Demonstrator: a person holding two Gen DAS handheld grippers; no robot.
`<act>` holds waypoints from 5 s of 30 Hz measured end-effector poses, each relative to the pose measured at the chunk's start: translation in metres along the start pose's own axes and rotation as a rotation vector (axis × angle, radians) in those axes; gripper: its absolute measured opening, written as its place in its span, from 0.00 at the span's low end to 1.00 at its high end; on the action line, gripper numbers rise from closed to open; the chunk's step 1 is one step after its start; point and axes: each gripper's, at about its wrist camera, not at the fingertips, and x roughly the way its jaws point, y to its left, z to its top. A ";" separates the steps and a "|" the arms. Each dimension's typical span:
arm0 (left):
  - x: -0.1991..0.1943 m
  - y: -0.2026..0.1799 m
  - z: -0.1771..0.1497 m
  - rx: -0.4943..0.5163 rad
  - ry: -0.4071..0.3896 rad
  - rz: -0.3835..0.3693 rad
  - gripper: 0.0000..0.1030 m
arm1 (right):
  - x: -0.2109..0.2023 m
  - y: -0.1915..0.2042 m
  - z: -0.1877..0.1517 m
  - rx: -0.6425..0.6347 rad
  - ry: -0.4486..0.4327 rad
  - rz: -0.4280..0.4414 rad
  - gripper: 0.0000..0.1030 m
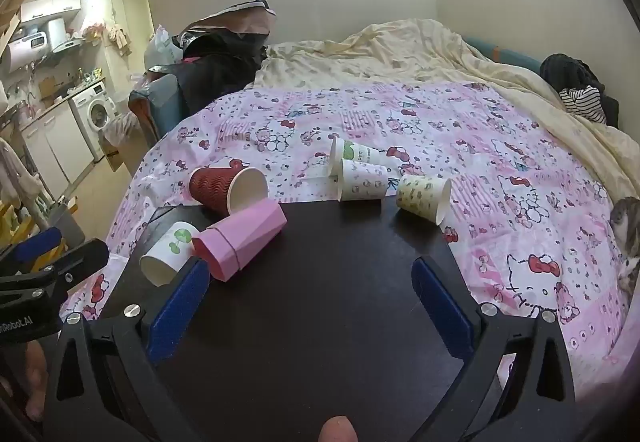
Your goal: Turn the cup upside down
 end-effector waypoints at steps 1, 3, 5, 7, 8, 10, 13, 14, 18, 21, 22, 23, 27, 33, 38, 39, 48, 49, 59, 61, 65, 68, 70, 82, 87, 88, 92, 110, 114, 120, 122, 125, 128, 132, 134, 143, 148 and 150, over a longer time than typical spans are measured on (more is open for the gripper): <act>0.000 0.000 0.000 0.001 0.000 -0.001 1.00 | 0.000 -0.001 0.000 0.010 0.009 0.008 1.00; 0.000 0.000 0.000 0.000 0.000 0.000 1.00 | 0.000 -0.001 0.000 0.010 0.011 0.011 1.00; 0.000 0.000 0.000 0.002 0.000 0.001 1.00 | 0.000 -0.001 0.000 0.009 0.006 0.009 1.00; 0.000 0.000 0.000 0.003 -0.003 0.004 1.00 | 0.000 -0.001 0.000 0.008 0.007 0.007 1.00; 0.000 0.000 0.000 0.003 -0.003 0.004 1.00 | 0.000 -0.001 0.000 0.008 0.007 0.006 1.00; 0.001 0.000 0.000 0.003 -0.003 0.003 1.00 | 0.001 -0.001 0.001 0.003 0.005 0.002 1.00; 0.000 0.000 0.000 0.005 -0.005 0.005 1.00 | 0.001 -0.001 -0.001 0.004 0.003 0.002 1.00; 0.000 0.000 0.000 0.005 -0.005 0.006 1.00 | 0.001 -0.001 -0.001 0.004 0.003 0.003 1.00; 0.000 0.002 0.002 0.003 -0.009 0.008 1.00 | 0.000 -0.002 -0.002 0.008 0.002 0.007 1.00; 0.001 0.006 0.000 0.001 -0.001 0.014 1.00 | 0.002 -0.002 -0.003 0.009 0.005 0.007 1.00; 0.003 0.008 -0.001 -0.003 0.002 0.013 1.00 | 0.002 -0.002 -0.004 0.011 0.006 0.008 1.00; 0.003 0.009 -0.002 -0.005 0.003 0.011 1.00 | 0.002 -0.002 -0.004 0.011 0.005 0.007 1.00; 0.002 0.006 0.000 0.000 -0.001 0.018 1.00 | 0.002 -0.006 -0.002 0.019 0.008 0.009 1.00; 0.002 0.005 0.000 0.001 -0.001 0.020 1.00 | 0.001 -0.005 -0.001 0.016 0.008 0.008 1.00; 0.001 0.004 0.000 0.002 -0.003 0.021 1.00 | 0.002 -0.004 -0.002 0.016 0.009 0.006 1.00; 0.001 0.004 0.000 0.002 -0.003 0.022 1.00 | 0.002 -0.004 -0.002 0.016 0.007 0.006 1.00; 0.001 0.003 0.000 0.004 -0.004 0.021 1.00 | 0.001 -0.003 -0.003 0.013 0.003 0.005 1.00; 0.001 0.003 0.000 0.003 -0.005 0.021 1.00 | 0.001 -0.003 -0.003 0.013 0.003 0.005 1.00; 0.000 0.002 -0.001 0.003 -0.005 0.021 1.00 | 0.001 -0.003 -0.003 0.012 0.005 0.006 1.00; 0.000 0.002 -0.001 0.004 -0.005 0.021 1.00 | 0.001 -0.002 -0.003 0.011 0.005 0.007 1.00; 0.000 0.003 -0.001 0.003 -0.004 0.021 1.00 | 0.001 -0.001 -0.003 0.012 0.006 0.007 1.00; 0.000 0.003 -0.001 0.002 -0.004 0.019 1.00 | 0.001 -0.001 -0.003 0.010 0.005 0.006 1.00; 0.000 0.003 -0.001 0.003 -0.005 0.020 1.00 | 0.001 -0.001 -0.003 0.010 0.006 0.006 1.00; 0.001 0.003 -0.001 0.002 -0.003 0.019 1.00 | 0.002 0.000 -0.003 0.009 0.007 0.007 1.00; 0.001 0.003 -0.001 0.003 -0.003 0.022 1.00 | 0.002 0.000 -0.003 0.010 0.008 0.007 1.00; 0.001 0.002 -0.001 0.004 -0.002 0.025 1.00 | 0.002 0.000 -0.003 0.010 0.007 0.007 1.00; 0.001 0.001 -0.005 0.004 0.003 0.032 1.00 | 0.002 0.002 -0.003 0.010 0.010 0.007 1.00; 0.015 0.011 0.007 -0.001 0.094 0.038 1.00 | 0.010 0.000 0.000 0.044 0.059 0.054 1.00; 0.020 0.019 0.016 -0.012 0.095 0.074 1.00 | 0.019 -0.007 0.014 0.046 0.080 0.066 1.00; 0.031 0.030 0.034 -0.017 0.104 0.099 1.00 | 0.034 -0.014 0.031 0.052 0.101 0.084 1.00; 0.038 0.033 0.039 -0.015 0.117 0.107 1.00 | 0.041 -0.016 0.037 0.057 0.111 0.093 1.00; 0.052 0.041 0.052 -0.023 0.143 0.125 1.00 | 0.054 -0.020 0.045 0.077 0.139 0.114 1.00; 0.074 0.050 0.064 -0.024 0.208 0.116 1.00 | 0.068 -0.025 0.049 0.107 0.177 0.133 1.00; 0.125 0.062 0.076 -0.047 0.416 0.036 1.00 | 0.083 -0.032 0.047 0.138 0.218 0.130 1.00; 0.152 0.064 0.078 -0.056 0.526 0.006 0.93 | 0.091 -0.036 0.045 0.164 0.248 0.134 1.00; 0.233 0.072 0.051 -0.233 0.864 -0.065 0.67 | 0.104 -0.048 0.035 0.218 0.303 0.117 1.00; 0.254 0.064 0.044 -0.217 0.932 -0.075 0.66 | 0.108 -0.049 0.033 0.230 0.318 0.127 1.00; 0.259 0.061 0.043 -0.209 0.959 -0.081 0.66 | 0.110 -0.047 0.033 0.225 0.323 0.128 1.00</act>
